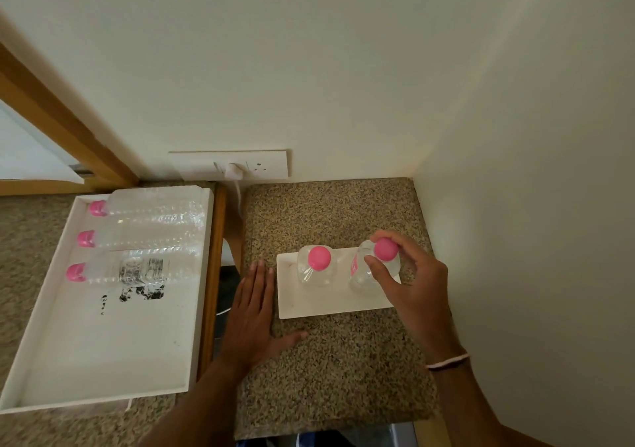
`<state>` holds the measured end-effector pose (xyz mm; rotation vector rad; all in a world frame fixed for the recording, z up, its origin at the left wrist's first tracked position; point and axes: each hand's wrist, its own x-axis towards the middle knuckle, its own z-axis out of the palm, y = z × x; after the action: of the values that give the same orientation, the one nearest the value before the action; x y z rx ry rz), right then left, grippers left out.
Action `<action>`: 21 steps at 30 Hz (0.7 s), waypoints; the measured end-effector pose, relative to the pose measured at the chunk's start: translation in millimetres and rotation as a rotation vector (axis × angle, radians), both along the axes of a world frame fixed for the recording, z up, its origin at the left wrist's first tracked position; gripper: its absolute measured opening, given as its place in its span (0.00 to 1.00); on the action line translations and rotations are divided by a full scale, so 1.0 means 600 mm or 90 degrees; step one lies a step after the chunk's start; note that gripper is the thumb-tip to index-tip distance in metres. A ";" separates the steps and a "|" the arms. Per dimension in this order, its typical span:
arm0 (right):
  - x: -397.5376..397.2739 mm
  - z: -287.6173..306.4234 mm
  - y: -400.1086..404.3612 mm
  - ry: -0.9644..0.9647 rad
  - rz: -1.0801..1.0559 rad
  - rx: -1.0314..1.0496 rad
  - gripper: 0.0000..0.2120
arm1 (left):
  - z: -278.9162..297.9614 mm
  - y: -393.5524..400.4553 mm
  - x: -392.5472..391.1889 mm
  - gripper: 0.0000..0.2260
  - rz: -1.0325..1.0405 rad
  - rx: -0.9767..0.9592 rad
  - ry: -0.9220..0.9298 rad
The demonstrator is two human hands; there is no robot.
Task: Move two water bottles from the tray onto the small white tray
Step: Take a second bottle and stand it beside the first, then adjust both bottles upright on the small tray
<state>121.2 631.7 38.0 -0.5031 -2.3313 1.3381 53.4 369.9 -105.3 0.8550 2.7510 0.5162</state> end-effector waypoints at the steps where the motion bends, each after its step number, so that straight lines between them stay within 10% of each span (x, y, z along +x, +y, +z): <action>1: -0.001 0.001 0.000 0.000 -0.001 0.002 0.19 | 0.003 0.000 0.000 0.57 0.000 -0.005 -0.007; 8: 0.016 0.017 0.030 -0.056 0.032 -0.066 0.31 | 0.033 -0.010 -0.002 0.54 0.001 -0.002 -0.077; 14: 0.030 -0.055 0.061 -0.218 -0.139 -0.107 0.21 | 0.082 0.009 0.001 0.10 0.265 0.313 -0.177; 21: 0.027 -0.136 0.056 -0.362 -0.135 -0.193 0.08 | 0.073 0.037 -0.018 0.13 0.421 0.368 -0.445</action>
<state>137.1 665.1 -43.8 -1.3365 -2.3975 1.6065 42.3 391.9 -61.5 -0.2053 2.1575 1.4434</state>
